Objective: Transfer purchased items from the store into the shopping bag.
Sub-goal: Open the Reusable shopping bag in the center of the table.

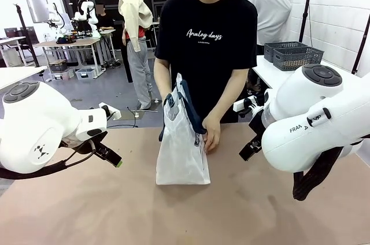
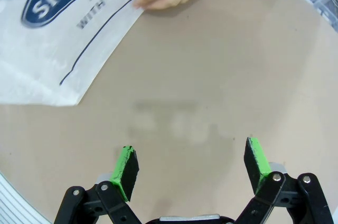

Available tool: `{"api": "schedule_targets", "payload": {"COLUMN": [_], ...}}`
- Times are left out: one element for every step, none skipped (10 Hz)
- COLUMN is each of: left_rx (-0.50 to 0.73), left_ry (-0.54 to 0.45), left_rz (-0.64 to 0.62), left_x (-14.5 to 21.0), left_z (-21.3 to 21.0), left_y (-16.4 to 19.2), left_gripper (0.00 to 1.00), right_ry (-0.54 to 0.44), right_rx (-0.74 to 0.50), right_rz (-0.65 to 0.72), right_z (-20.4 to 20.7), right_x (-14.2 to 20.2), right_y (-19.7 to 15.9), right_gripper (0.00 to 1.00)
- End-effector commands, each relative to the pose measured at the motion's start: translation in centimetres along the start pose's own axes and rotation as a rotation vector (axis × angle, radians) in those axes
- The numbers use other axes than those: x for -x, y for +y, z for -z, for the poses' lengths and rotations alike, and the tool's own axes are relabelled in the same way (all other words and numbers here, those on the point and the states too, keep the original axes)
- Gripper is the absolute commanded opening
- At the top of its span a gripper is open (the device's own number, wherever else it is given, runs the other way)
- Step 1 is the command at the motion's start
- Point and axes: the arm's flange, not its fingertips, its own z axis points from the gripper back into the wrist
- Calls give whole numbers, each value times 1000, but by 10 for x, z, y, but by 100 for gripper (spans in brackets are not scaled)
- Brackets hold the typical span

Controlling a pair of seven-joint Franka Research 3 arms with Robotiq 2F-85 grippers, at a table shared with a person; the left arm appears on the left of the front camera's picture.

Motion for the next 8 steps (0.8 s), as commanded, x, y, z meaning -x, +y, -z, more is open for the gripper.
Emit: {"api": "schedule_targets", "payload": {"left_rx": [-1,-1,-1,-1,-1,-1,-1,-1], "left_ry": [0,0,0,0,0,0,0,0], "left_rz": [-2,-2,-2,-2,-2,-2,-2,-2], "left_x": [0,0,0,0,0,0,0,0], "left_z": [0,0,0,0,0,0,0,0], "left_y": [1,1,1,1,1,1,1,1], "left_gripper": [100,100,100,100,100,100,100,100], "right_ry": [0,0,0,0,0,0,0,0], "right_rx": [0,0,0,0,0,0,0,0], "right_rz": [1,1,1,1,1,1,1,1], "right_z": [0,0,0,0,0,0,0,0], "right_x": [0,0,0,0,0,0,0,0], "right_y": [0,0,0,0,0,0,0,0], "right_gripper": [100,100,100,100,100,100,100,100]}}
